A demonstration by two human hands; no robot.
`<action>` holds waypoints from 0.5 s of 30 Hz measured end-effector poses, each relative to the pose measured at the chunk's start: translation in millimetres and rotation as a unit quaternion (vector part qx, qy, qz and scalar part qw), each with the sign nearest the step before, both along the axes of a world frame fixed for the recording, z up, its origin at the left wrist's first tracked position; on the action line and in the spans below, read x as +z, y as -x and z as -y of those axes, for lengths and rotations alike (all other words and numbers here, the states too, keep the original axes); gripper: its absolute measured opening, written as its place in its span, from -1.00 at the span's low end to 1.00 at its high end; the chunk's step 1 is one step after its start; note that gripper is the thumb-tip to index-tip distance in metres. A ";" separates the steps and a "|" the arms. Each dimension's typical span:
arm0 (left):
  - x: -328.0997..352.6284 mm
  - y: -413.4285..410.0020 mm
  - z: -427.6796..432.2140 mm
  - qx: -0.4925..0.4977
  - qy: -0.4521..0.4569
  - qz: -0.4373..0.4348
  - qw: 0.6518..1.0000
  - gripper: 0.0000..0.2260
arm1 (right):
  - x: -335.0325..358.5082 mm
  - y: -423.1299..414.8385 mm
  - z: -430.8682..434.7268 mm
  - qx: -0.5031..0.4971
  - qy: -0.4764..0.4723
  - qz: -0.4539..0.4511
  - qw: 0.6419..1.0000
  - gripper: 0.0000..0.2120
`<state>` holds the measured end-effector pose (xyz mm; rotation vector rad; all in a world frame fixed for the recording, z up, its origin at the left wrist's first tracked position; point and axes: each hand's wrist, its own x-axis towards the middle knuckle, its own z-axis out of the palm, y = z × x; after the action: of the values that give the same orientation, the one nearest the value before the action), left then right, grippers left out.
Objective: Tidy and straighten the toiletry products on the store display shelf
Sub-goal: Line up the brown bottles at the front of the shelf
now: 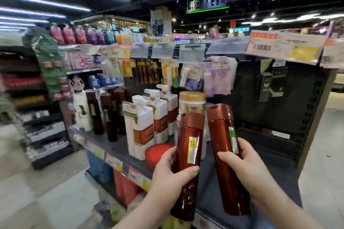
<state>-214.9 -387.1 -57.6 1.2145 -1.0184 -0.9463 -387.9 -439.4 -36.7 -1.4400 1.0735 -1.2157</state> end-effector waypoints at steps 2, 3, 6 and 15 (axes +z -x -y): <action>0.2 -22.4 -14.2 -0.005 0.012 -0.022 1.000 -0.47 | 5.4 -24.4 -12.8 0.015 0.004 -0.004 1.000 -0.72; 0.9 -35.4 -21.9 -0.005 0.016 -0.025 1.000 -0.47 | 8.7 -37.8 -19.8 0.022 0.006 -0.007 1.000 -0.75; 2.8 -83.8 -51.6 0.028 0.029 -0.021 0.999 -0.50 | 16.2 -87.8 -40.9 0.041 0.019 -0.003 0.999 -0.77; -9.7 -268.2 -160.0 0.136 0.055 -0.033 0.989 -0.56 | 13.3 -279.3 -126.4 0.114 0.002 0.021 0.993 -0.71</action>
<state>53.3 -227.1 -67.3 1.1874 -0.8170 -0.7040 -108.6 -313.1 -23.4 -1.4888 0.8532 -1.0807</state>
